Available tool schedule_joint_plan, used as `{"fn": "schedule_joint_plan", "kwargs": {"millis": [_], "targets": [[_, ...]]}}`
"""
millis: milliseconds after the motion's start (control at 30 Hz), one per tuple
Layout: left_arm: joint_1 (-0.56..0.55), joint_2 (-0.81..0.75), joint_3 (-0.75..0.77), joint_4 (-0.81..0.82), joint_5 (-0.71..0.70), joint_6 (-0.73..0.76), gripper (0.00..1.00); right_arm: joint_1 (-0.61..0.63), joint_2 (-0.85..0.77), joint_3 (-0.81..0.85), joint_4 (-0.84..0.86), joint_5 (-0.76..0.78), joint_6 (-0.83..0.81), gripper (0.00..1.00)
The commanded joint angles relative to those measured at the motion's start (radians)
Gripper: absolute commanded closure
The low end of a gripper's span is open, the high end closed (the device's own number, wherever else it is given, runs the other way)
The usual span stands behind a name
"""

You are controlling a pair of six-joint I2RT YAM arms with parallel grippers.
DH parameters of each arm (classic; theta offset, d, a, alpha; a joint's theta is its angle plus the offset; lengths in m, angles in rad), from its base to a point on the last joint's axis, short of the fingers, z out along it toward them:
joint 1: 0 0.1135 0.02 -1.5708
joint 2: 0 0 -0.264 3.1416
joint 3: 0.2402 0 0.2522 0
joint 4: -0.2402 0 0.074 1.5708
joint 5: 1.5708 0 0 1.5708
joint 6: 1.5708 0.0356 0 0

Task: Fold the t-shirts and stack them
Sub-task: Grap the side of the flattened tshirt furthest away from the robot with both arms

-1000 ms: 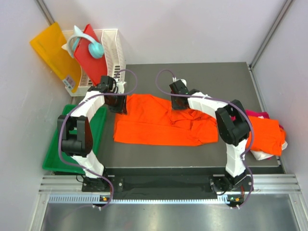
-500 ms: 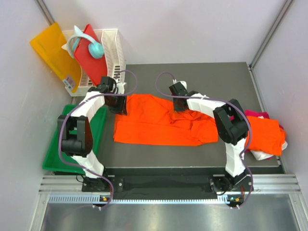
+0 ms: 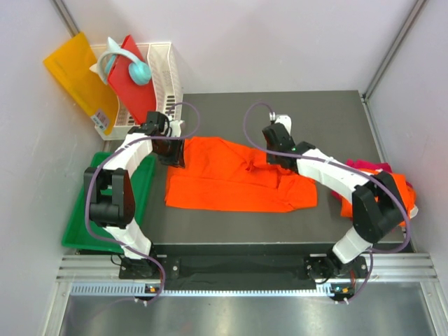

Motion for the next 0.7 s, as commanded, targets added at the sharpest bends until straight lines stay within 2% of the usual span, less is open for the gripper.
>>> {"fn": "schedule_joint_plan", "kwargs": {"millis": [0,200,300,333,367,533,667], "targets": [[0.004,0.001,-0.003,0.025,0.025,-0.011,0.62,0.044,-0.081,-0.107,-0.014,0.021,0.059,1.00],[0.004,0.010,0.000,0.022,0.026,-0.011,0.62,0.121,-0.102,-0.231,-0.030,-0.004,0.168,1.00],[0.004,0.015,0.004,0.022,0.031,-0.011,0.62,0.130,-0.110,-0.240,-0.039,0.030,0.202,0.83],[0.004,0.015,0.005,0.021,0.032,-0.012,0.62,0.120,-0.116,-0.217,-0.042,0.059,0.201,0.73],[0.004,0.016,0.007,0.019,0.032,-0.012,0.62,0.110,-0.121,-0.200,-0.034,0.062,0.190,0.70],[0.004,0.021,0.020,0.013,0.043,-0.018,0.62,0.069,-0.072,-0.050,-0.042,0.077,0.077,0.60],[0.004,0.016,0.014,0.014,0.038,-0.014,0.62,0.064,0.002,-0.019,-0.044,0.058,0.046,0.57]]}}
